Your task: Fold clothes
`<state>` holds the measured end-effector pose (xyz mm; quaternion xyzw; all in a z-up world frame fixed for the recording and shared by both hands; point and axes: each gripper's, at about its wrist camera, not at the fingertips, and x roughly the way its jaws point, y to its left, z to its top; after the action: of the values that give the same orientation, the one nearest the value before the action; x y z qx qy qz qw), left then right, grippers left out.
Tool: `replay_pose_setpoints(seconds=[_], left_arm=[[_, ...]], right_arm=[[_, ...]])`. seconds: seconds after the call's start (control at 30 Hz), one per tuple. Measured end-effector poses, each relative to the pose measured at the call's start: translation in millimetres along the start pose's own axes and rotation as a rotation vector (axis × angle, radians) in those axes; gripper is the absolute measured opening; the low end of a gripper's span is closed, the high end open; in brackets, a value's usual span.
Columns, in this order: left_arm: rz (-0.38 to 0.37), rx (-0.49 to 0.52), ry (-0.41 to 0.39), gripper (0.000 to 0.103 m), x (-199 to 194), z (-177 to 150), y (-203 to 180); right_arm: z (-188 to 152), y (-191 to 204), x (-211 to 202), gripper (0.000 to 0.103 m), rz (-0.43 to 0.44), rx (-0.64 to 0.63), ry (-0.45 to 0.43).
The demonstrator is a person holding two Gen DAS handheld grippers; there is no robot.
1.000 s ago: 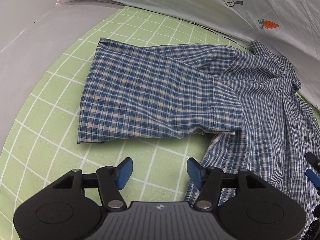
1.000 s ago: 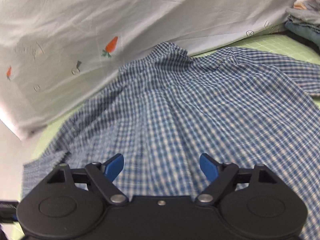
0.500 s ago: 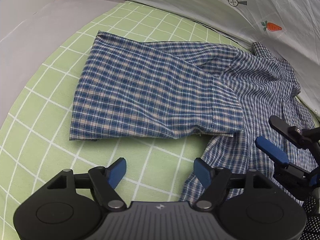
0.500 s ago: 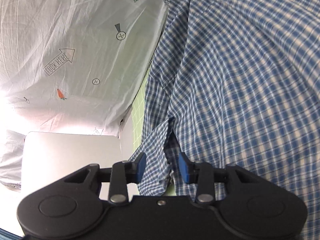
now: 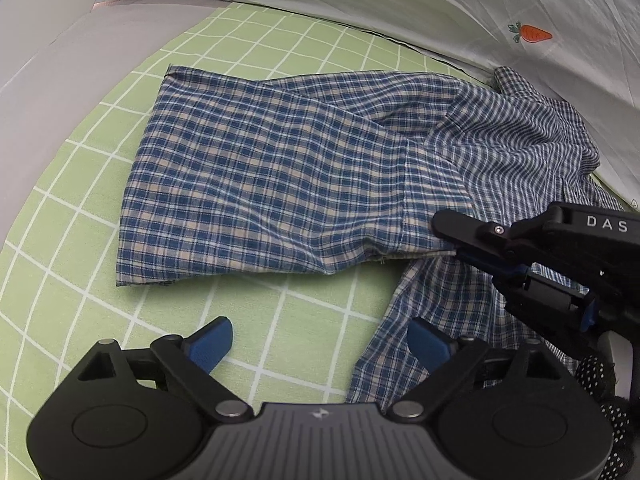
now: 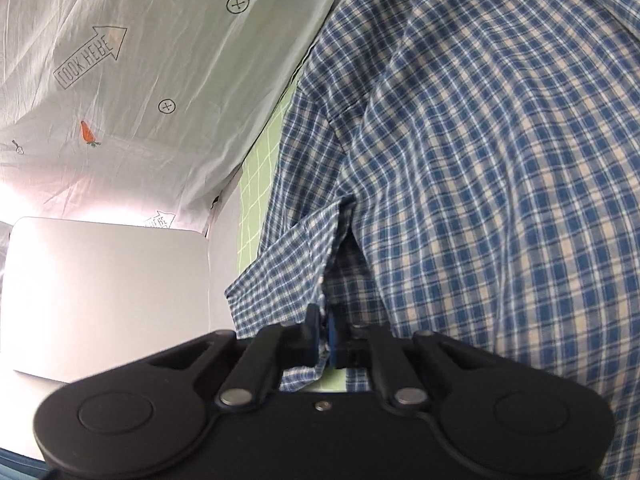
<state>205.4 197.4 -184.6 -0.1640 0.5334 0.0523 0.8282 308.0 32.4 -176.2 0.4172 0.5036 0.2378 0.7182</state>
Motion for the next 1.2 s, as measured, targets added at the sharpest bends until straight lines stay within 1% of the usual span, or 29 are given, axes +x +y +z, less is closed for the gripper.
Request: replay_pose_setpoints(seconds=[0.1,0.23,0.47,0.6,0.7,0.83,0.93,1.07,1.2], left_arm=[[-0.005,-0.015,0.009,0.094,-1.9,-1.0,2.7],[0.004,-0.021,0.01,0.094,-8.9,-5.0,-0.7],[0.014,0.082,-0.055,0.094,-38.3,-24.4,-35.6],[0.015,0.123,-0.059,0.094,-46.7,-39.5,-63.3],[0.012,0.133,-0.049,0.094,-50.9,-55.7,-85.3],[0.012,0.155,-0.034,0.094,-53.0,-78.1,-117.4],[0.019,0.168,-0.026,0.094,-53.3,-95.1,-141.5],[0.023,0.161,-0.008,0.094,-47.3,-111.8,-169.9],[0.042,0.16,-0.006,0.094,-43.4,-126.7,-195.1]], right_arm=[[-2.1,11.6,-12.9,0.004,0.0,-0.07,-0.05],[-3.7,16.4,-43.7,0.003,-0.003,-0.087,-0.126],[-8.2,0.2,-126.1,0.003,-0.039,-0.131,-0.269],[-9.8,-10.3,-170.6,0.003,-0.063,-0.155,-0.347],[-8.4,-28.7,-198.2,0.003,-0.099,-0.161,-0.353],[-4.7,-55.0,-234.1,0.003,-0.12,-0.157,-0.345],[1.6,-71.8,-254.9,0.003,-0.131,-0.154,-0.342],[13.8,-90.9,-279.8,0.003,-0.137,-0.164,-0.342],[26.1,-109.8,-304.0,0.003,-0.145,-0.175,-0.341]])
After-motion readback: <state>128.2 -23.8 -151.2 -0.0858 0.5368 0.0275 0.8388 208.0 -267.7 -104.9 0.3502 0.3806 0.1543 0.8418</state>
